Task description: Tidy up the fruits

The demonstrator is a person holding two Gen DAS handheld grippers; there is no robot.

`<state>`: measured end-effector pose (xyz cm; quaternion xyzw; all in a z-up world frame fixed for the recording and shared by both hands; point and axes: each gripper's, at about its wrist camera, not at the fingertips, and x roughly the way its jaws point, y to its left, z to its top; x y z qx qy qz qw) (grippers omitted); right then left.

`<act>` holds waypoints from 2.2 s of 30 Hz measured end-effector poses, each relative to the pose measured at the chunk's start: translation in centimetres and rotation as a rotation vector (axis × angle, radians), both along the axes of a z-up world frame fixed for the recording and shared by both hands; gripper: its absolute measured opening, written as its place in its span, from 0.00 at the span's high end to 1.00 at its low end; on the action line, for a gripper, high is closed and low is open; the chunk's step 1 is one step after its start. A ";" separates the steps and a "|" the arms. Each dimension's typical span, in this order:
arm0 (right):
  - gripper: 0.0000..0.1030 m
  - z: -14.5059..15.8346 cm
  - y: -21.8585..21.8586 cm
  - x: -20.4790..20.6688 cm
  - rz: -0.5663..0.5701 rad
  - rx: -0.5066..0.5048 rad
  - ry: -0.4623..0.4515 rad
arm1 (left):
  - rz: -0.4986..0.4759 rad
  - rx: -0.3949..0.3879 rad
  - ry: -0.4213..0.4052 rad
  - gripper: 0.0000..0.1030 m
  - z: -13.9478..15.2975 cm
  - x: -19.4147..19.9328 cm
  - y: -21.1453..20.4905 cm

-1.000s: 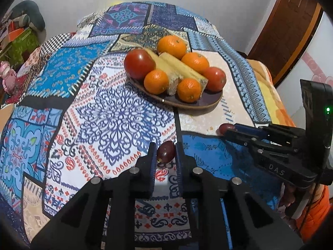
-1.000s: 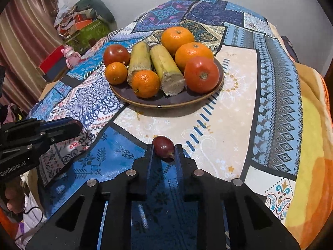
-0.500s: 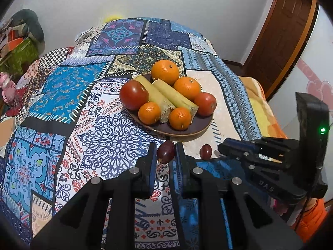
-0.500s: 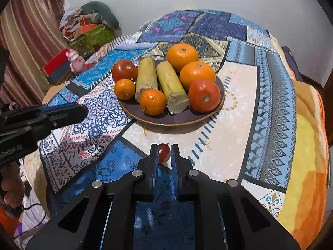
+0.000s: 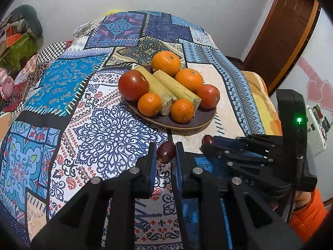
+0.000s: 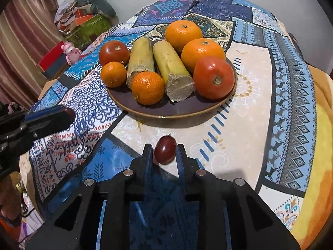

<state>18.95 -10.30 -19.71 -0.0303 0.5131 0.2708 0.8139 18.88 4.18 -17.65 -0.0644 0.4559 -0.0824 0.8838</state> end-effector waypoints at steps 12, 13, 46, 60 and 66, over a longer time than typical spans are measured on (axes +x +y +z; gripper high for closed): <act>0.84 0.5 -0.1 0.2 0.005 0.010 -0.027 | 0.001 -0.010 -0.008 0.84 0.1 0.8 -0.1; 0.84 0.9 -0.2 0.1 0.005 0.017 -0.035 | -0.001 -0.009 -0.014 0.84 0.3 1.0 -0.1; 0.84 3.3 3.4 6.2 0.029 0.051 -0.143 | 0.014 0.023 -0.042 0.84 0.2 10.2 -0.2; 0.71 4.8 2.3 5.2 0.011 0.041 -0.192 | 0.031 0.028 -0.088 0.75 1.8 8.8 0.3; 0.71 9.0 0.0 3.6 -0.045 0.090 -0.280 | 0.076 0.036 -0.201 0.75 6.2 5.8 0.8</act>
